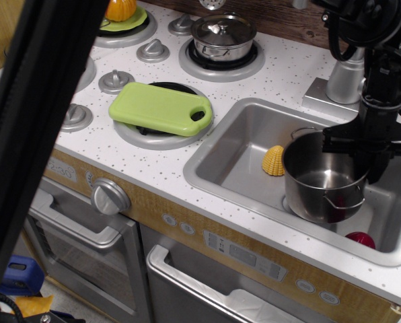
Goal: Flip pot upright in sink
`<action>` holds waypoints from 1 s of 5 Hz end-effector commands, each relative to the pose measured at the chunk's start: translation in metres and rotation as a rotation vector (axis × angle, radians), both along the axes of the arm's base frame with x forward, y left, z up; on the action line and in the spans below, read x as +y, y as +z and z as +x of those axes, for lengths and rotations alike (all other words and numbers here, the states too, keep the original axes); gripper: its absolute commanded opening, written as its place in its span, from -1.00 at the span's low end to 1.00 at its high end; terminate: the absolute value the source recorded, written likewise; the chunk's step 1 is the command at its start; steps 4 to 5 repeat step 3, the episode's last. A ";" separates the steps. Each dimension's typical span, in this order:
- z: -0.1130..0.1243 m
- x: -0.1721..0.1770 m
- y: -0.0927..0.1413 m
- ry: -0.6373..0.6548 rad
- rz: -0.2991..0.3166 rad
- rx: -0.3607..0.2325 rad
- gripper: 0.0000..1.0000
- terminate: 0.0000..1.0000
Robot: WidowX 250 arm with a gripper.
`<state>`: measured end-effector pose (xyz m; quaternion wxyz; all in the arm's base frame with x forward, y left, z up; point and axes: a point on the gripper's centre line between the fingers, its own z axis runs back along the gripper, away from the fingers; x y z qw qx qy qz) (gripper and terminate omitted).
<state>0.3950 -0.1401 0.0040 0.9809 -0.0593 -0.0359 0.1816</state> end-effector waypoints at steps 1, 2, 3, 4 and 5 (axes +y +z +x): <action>0.007 0.003 0.022 -0.022 0.001 -0.042 1.00 -1.00; 0.007 0.003 0.022 -0.022 0.001 -0.042 1.00 -1.00; 0.007 0.003 0.022 -0.022 0.001 -0.042 1.00 1.00; 0.007 0.003 0.022 -0.022 0.001 -0.042 1.00 1.00; 0.007 0.003 0.022 -0.022 0.001 -0.042 1.00 1.00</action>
